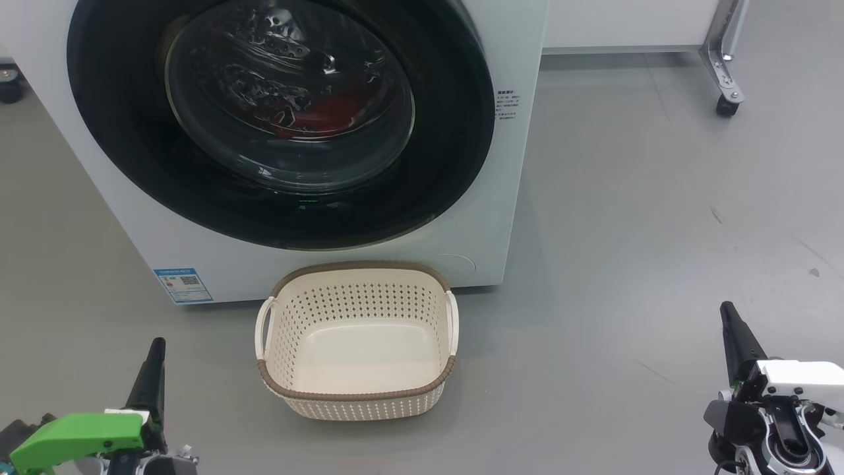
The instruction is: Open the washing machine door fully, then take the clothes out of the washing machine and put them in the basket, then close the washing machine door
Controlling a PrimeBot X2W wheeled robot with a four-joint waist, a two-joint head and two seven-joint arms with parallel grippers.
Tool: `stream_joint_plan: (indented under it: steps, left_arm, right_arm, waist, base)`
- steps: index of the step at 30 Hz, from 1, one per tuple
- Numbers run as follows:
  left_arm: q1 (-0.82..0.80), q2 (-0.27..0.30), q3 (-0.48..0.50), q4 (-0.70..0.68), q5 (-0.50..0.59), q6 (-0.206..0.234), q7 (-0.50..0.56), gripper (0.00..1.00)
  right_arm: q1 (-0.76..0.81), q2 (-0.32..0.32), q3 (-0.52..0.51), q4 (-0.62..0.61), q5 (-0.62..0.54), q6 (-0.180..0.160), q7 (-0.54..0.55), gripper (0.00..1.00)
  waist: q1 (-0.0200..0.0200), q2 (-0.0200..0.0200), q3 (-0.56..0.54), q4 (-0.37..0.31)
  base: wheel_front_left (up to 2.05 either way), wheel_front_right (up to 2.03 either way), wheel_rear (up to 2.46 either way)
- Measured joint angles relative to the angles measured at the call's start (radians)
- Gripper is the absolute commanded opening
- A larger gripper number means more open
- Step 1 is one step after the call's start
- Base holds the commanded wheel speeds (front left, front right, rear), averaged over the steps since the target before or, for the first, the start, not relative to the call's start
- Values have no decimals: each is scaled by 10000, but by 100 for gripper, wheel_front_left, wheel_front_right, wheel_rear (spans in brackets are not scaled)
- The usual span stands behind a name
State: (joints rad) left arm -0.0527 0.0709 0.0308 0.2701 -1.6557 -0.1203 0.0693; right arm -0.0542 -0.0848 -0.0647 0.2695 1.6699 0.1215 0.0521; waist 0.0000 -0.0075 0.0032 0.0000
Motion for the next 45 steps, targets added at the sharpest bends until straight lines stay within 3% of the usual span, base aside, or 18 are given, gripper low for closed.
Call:
stream_joint_plan:
  steps: [12,13,34,35,45]
  left_arm:
    - [86,-71,-17,186,0,10,-2,0]
    - [180,-134,-29,293,0,10,-2,100]
    - [399,-265,-326,128,123,10,-192,100]
    - [367,-253,-556,-27,504,10,-424,100]
    - [312,38,-861,-151,1609,10,-1026,100]
  right_arm:
    - [115,86,8,171,-2,-8,-2,0]
    - [231,153,15,280,-2,-8,-2,100]
    - [487,203,88,165,-374,-8,-222,100]
    - [480,13,155,10,-936,-8,-510,100]
    - [476,-481,428,-21,-2347,-8,-963,100]
  waist:
    - [0,0,-1,0]
    - [0,0,-1,0]
    - [0,0,53,-13]
    - [0,1,81,-25]
    - [0,1,124,-67]
  base:
    - [0,0,0]
    - [0,0,0]
    - [0,0,0]
    - [0,0,0]
    - [0,0,0]
